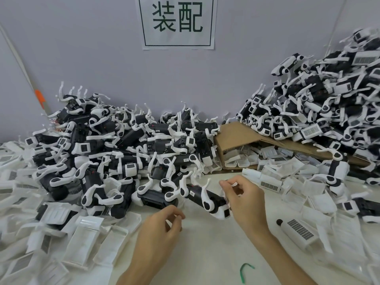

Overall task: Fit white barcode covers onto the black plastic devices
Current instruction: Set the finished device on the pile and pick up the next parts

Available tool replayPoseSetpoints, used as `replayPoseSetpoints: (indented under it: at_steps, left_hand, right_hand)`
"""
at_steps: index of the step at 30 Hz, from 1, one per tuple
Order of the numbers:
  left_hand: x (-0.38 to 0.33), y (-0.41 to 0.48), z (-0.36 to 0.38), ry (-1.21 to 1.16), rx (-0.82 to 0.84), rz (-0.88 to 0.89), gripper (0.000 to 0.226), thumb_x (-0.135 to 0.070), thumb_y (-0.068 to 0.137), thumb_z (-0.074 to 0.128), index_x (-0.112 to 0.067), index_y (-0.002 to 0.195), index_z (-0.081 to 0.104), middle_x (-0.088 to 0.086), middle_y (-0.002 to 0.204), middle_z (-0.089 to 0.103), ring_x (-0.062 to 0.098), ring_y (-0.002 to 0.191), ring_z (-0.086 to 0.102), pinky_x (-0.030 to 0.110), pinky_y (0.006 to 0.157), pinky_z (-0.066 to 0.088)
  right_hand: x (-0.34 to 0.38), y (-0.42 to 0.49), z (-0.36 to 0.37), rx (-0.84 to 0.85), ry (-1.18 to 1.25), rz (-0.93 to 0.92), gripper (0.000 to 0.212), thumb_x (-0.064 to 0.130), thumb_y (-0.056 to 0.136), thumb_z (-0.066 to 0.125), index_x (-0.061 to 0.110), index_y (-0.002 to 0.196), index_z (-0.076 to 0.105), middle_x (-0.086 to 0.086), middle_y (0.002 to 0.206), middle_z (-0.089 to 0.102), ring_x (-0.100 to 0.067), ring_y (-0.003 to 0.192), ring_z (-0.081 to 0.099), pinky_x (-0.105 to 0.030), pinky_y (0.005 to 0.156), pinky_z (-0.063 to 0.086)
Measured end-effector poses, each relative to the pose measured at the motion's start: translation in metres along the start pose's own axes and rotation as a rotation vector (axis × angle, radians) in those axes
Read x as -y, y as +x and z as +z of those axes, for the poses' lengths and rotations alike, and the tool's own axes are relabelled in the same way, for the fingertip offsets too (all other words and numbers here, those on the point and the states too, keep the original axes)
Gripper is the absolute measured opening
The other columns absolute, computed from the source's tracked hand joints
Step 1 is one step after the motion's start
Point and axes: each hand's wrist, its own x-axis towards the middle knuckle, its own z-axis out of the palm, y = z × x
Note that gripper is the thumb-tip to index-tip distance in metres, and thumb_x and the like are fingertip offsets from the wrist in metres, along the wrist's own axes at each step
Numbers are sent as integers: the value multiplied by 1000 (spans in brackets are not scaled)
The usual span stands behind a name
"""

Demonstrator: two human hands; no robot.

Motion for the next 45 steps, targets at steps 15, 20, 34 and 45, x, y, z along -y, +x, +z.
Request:
replayPoseSetpoints:
  at_steps: [15,20,34,45]
  left_hand:
    - [-11,-7,-6,-18,-309,299,52,-39,83,74,-37,128,47,-24,122,55,3,111,55,19,94,40]
    - [-21,-12,5,204,-141,449,65,-61,71,61,-40,130,43,-42,98,53,-32,114,32,13,103,19]
    - [-32,-13,-11,-1111,375,-279,34,-43,81,65,-12,84,79,14,78,70,17,58,61,24,52,50]
    - [-22,-4,-12,-1277,451,-320,56,-52,93,37,-18,116,76,18,120,71,21,80,67,33,80,48]
  right_hand:
    - [10,2,-11,376,619,682,23,5,105,42,-3,101,63,-3,56,60,-16,47,58,-24,43,48]
    - [19,-5,-7,616,705,583,35,35,90,59,2,97,65,-7,54,51,-21,46,57,-26,43,47]
    - [-24,0,-4,267,-380,60,30,24,97,60,28,127,62,5,140,50,-16,123,49,-24,97,40]
    - [-39,2,-5,259,-600,163,22,29,87,71,30,82,50,12,92,47,-16,98,54,-31,83,28]
